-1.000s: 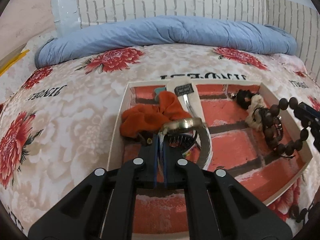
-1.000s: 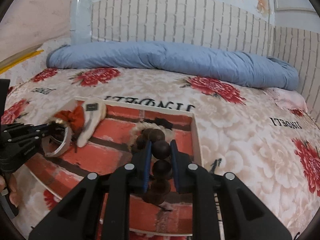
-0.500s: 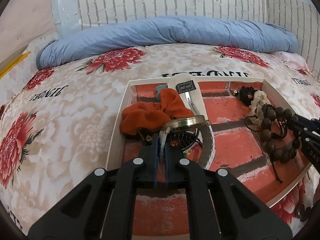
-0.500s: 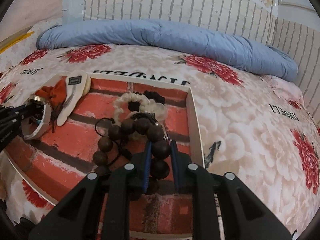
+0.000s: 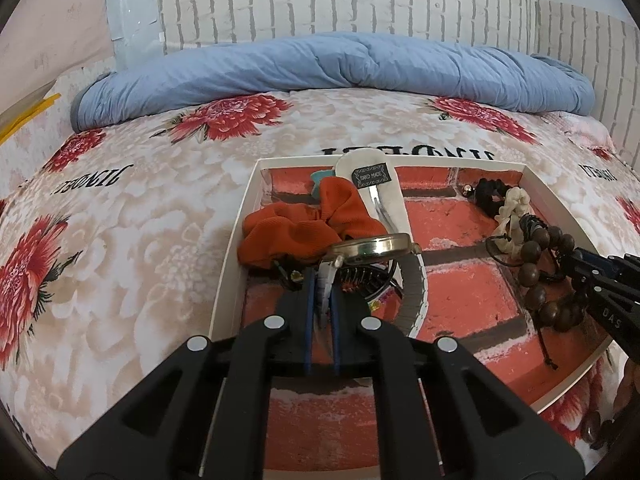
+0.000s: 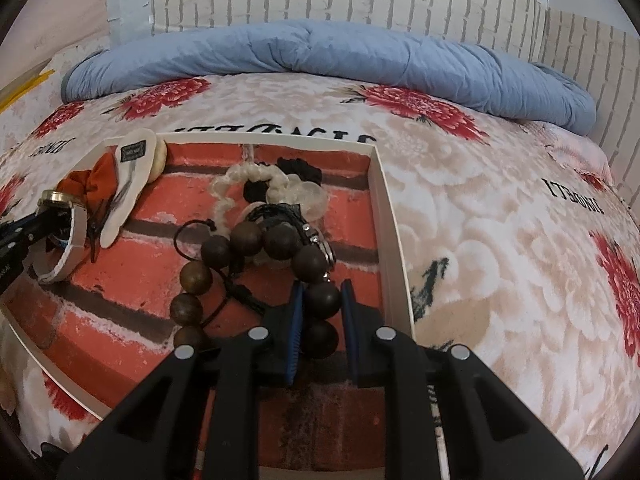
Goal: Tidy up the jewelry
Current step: 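Open both grippers to release the watch and bracelet into the tray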
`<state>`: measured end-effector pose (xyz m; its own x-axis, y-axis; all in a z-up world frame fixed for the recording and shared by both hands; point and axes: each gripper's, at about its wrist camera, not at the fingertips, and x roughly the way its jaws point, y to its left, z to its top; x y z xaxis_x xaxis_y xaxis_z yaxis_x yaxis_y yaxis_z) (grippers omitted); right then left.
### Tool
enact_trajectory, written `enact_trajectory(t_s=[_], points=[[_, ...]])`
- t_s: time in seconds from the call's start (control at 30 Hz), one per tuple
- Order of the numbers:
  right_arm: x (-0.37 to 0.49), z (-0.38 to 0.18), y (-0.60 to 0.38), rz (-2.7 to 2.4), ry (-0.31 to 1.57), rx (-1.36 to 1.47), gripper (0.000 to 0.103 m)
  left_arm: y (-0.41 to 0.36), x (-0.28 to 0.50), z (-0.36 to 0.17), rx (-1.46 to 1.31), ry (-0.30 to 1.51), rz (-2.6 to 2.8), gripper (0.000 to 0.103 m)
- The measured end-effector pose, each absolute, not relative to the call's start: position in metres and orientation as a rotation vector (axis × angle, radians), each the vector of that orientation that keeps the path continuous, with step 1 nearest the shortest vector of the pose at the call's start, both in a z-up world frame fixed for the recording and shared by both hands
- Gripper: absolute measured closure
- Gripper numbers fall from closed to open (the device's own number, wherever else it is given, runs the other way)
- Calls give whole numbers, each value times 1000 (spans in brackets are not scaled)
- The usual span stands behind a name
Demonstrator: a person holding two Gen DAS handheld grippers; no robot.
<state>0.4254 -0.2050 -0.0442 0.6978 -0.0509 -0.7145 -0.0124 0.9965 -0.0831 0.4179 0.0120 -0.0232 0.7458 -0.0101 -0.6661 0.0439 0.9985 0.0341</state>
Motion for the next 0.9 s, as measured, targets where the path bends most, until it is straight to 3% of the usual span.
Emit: enact_trajectory(t_s=[0.27, 0.33, 0.37, 0.4, 0.53, 0.6, 0.67, 0.77, 0.9], points=[[421, -38, -203, -12, 776, -92, 81, 12, 415, -21, 33, 725, -57, 75], [416, -31, -204, -11, 746, -86, 64, 12, 414, -19, 18, 729, -76, 65], [413, -28, -204, -10, 731, -85, 53, 12, 413, -17, 13, 727, -75, 50], [412, -25, -204, -8, 720, -85, 51, 12, 411, -15, 12, 717, -70, 37], [406, -15, -206, -7, 683, -78, 46, 8, 401, -3, 33, 666, -64, 28], [401, -9, -207, -15, 654, -86, 31, 7, 396, 2, 31, 648, -64, 15], [396, -4, -209, -29, 624, -95, 23, 7, 390, 7, 42, 625, -58, 7], [390, 2, -213, -38, 605, -88, 12, 7, 384, 12, 52, 606, -52, 5], [384, 4, -221, -25, 603, -54, 7, 10, 379, 12, 40, 618, -59, 5]])
